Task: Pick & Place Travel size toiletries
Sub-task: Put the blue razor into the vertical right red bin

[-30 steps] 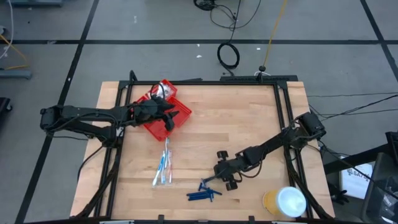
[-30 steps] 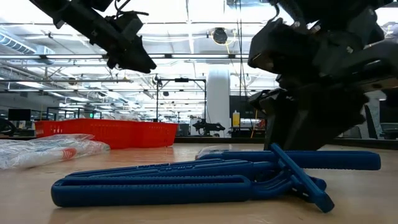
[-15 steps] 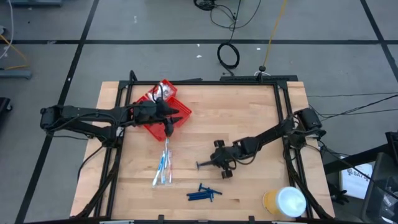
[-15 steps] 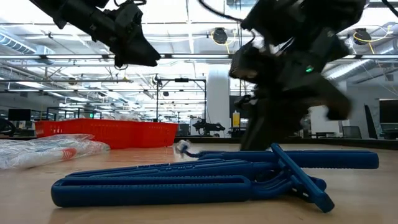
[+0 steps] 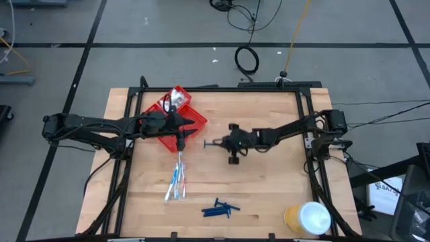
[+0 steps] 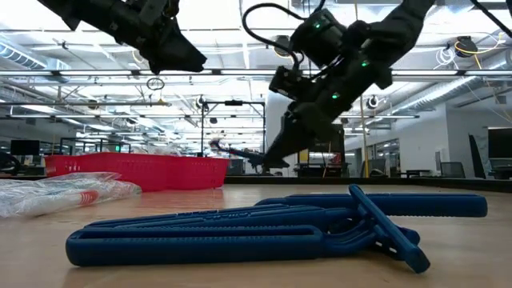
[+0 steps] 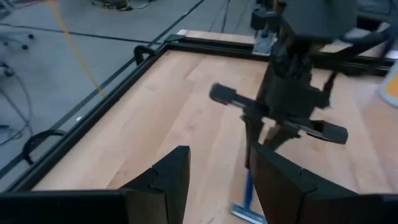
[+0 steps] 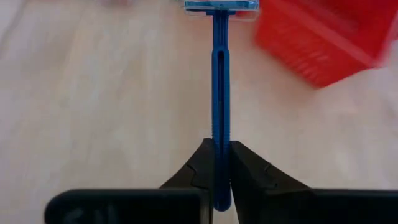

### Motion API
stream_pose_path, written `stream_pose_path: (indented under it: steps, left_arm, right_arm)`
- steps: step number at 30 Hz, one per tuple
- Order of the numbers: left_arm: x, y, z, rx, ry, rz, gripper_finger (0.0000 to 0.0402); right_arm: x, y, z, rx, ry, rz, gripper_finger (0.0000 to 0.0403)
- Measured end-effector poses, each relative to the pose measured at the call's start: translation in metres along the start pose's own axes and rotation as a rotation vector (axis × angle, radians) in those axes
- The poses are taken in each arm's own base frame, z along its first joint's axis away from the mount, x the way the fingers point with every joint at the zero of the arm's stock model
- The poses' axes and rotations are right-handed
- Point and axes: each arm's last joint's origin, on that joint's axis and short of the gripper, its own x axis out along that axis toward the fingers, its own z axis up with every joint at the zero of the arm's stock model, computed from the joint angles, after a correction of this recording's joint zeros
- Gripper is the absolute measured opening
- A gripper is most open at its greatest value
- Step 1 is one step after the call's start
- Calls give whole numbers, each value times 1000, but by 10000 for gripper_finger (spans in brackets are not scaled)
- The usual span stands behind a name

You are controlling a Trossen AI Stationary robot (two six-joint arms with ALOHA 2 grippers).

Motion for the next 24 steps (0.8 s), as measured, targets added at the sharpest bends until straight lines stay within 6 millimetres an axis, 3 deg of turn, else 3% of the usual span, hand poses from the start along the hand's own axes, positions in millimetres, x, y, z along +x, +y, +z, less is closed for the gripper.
stream_pose_path:
  steps: [7,15,20,24]
  left_arm:
    - [2,2,-4,1,35,62,161]
    - [2,-1,-5,16,37,19,161]
    - [0,-14,-1,59,-6,-69,161]
    - [-6,-18,0,77,-13,-39,161]
  right_arm:
    - [0,-21,16,130,-192,-57,18]
    - [3,-25,22,173,-284,-73,18]
    - [3,-49,16,245,-273,-130,18]
    - [2,-68,12,312,-310,-174,18]
